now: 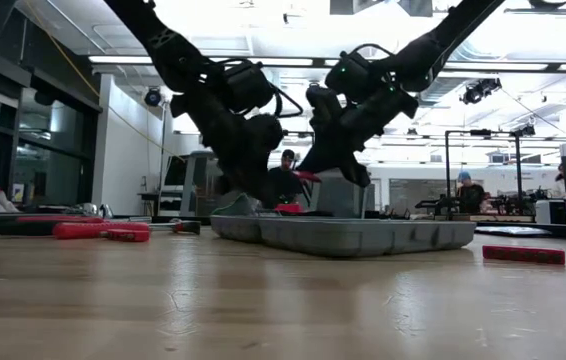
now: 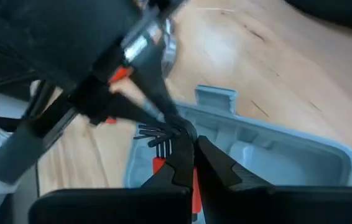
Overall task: Prefit tool cases
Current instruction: Remove the set of hex keys from the tool case
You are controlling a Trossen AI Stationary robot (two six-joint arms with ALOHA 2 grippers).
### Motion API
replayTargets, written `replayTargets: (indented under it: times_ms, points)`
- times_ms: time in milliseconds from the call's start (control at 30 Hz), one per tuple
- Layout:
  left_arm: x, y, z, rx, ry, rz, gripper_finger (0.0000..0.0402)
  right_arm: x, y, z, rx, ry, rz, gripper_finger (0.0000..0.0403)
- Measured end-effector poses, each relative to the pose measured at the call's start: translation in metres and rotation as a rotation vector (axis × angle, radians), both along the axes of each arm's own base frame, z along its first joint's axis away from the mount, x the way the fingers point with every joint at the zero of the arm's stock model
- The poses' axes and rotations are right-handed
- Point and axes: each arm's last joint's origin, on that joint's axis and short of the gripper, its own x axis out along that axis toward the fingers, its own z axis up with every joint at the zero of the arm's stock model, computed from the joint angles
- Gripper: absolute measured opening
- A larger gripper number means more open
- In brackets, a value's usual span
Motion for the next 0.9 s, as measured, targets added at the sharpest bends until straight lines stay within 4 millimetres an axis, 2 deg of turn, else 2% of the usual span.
replayTargets:
  times_ms: [100,167,233,367,433,567,700,900]
  points:
    - [0.002,0.0,0.008,-0.125,-0.115,-0.079,0.0,0.0,0.0,0.0,0.001,-0.001,0.001,0.0]
    - [-0.001,-0.001,0.012,-0.146,-0.172,-0.077,0.0,0.001,0.0,0.002,0.006,-0.021,0.013,0.0]
    - [-0.009,-0.001,0.01,-0.14,-0.184,-0.007,0.0,0.002,0.0,0.003,0.012,-0.041,0.027,0.0]
    - [-0.031,-0.002,-0.008,-0.105,-0.097,0.193,0.0,0.004,0.002,0.004,0.009,-0.055,0.037,0.0]
    - [-0.036,-0.005,-0.012,-0.126,-0.116,0.215,0.0,0.006,0.005,0.005,0.005,-0.071,0.043,0.0]
    - [-0.029,-0.017,-0.01,-0.154,-0.211,0.221,0.0,0.013,0.011,0.004,0.013,-0.095,0.051,0.0]
    - [-0.022,-0.024,-0.004,-0.141,-0.287,0.27,0.0,0.018,0.014,-0.011,0.043,-0.062,0.05,0.0]
    - [-0.019,-0.029,-0.001,-0.159,-0.306,0.26,0.0,0.02,0.01,-0.028,0.06,-0.014,0.023,0.0003]
